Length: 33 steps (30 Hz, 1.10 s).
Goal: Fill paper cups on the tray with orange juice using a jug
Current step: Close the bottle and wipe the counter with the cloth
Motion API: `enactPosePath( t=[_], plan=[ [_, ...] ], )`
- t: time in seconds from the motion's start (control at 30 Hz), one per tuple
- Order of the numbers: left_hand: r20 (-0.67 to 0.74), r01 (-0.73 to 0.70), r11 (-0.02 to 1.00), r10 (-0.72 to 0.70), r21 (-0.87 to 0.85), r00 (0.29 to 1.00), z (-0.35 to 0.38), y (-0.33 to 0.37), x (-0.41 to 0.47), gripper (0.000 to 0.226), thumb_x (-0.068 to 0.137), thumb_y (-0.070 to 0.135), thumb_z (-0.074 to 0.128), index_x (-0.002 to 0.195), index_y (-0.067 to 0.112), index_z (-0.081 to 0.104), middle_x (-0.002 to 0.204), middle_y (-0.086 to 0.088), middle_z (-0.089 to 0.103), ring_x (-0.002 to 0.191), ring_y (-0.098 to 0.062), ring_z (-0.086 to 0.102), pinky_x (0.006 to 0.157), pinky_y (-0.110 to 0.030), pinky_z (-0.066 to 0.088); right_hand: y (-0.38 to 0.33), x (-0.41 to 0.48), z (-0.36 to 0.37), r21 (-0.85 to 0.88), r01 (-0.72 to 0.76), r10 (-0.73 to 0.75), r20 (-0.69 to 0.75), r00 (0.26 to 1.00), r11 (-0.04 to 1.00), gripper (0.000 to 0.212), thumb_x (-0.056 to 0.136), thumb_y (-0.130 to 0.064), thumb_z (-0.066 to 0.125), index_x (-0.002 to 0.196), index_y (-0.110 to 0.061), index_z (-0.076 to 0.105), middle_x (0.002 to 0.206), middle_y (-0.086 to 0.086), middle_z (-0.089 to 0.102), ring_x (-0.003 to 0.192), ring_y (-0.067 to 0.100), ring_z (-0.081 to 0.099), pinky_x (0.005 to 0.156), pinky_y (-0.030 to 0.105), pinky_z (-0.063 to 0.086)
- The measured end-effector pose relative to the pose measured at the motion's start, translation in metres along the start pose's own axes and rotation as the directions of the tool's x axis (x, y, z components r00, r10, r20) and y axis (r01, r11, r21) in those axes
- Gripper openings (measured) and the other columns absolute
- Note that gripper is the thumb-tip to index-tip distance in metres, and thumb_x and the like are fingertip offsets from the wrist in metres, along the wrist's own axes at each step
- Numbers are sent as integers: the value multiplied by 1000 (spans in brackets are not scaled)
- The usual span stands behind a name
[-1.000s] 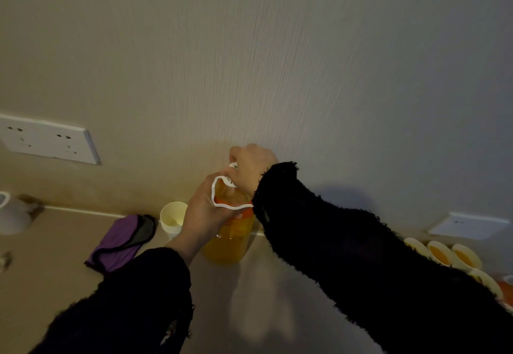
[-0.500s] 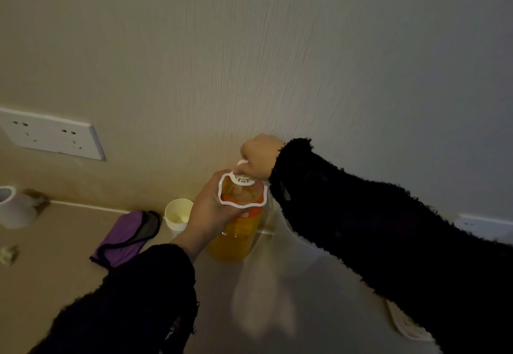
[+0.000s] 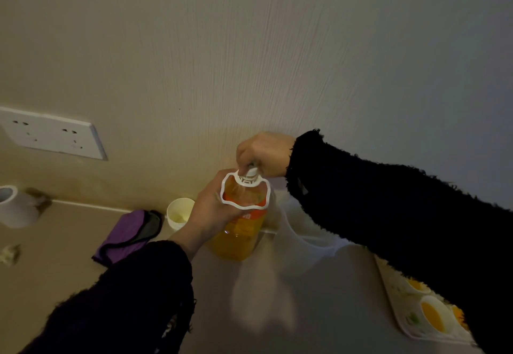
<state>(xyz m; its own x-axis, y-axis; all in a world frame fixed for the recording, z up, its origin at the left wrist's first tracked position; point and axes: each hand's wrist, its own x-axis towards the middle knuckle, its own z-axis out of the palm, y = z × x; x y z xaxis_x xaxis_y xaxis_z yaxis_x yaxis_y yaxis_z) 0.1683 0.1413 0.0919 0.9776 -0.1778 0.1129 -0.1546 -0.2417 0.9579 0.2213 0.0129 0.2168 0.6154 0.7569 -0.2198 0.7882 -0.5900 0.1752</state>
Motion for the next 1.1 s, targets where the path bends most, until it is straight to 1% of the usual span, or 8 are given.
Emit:
enactPosePath(
  t=[0.17,0.37,0.53,0.73,0.83,0.9,0.97,1.1],
  plan=[
    [13,-4,1000,4,-16,1000,1,-7,2,61,61,67,71,114,50,46,121,16,58,108,-14,59,96,-40,51,2,2,-3,18,-64,62,70,996,998,33,90,-19,62,122,-14,64,112,1,67,94,13,58,81,23,45],
    [1,-13,1000,13,10,1000,2,-2,-1,59,59,60,71,110,48,43,110,25,54,99,-5,57,89,-27,50,-1,1,12,85,-339,333,76,940,937,49,89,-53,53,105,-9,67,88,5,67,74,17,61,66,26,48],
    [11,-11,1000,11,0,1000,1,-4,3,56,63,51,71,111,49,42,115,21,53,104,-9,56,93,-30,49,-10,5,11,77,-448,444,66,894,890,45,96,-49,43,96,-9,62,67,0,50,62,12,49,60,23,40],
    [-5,-26,999,26,-27,1000,5,-10,3,74,56,72,72,120,46,48,123,14,59,109,-13,60,94,-38,52,-12,11,16,58,-531,518,151,842,845,45,101,-37,40,64,-12,46,58,0,39,49,9,35,44,19,26],
    [-62,-52,998,53,20,997,8,-12,-1,81,54,69,76,123,35,52,120,12,59,106,-13,60,91,-37,54,-12,8,21,136,-529,514,134,847,837,39,99,-37,44,72,-10,55,61,0,44,50,9,35,44,20,26],
    [-102,-45,997,51,61,993,9,-14,-6,86,49,65,80,122,33,49,120,10,53,107,-11,56,89,-33,53,-12,-1,18,139,-477,458,146,877,868,37,98,-41,45,91,-8,61,70,1,51,56,12,44,48,22,32],
    [-107,-63,995,71,79,992,11,-15,-9,86,49,62,81,122,33,46,120,8,51,106,-10,54,88,-33,53,-11,-12,13,152,-410,384,176,907,899,34,97,-39,47,109,-10,60,88,3,59,76,17,53,63,25,40],
    [-72,-85,992,92,92,993,17,-7,-8,79,52,57,78,120,34,45,122,6,52,105,-10,54,87,-25,49,-8,-29,7,76,-245,232,146,962,967,34,96,-22,53,129,-16,54,124,4,55,112,20,51,93,30,42]
  ],
)
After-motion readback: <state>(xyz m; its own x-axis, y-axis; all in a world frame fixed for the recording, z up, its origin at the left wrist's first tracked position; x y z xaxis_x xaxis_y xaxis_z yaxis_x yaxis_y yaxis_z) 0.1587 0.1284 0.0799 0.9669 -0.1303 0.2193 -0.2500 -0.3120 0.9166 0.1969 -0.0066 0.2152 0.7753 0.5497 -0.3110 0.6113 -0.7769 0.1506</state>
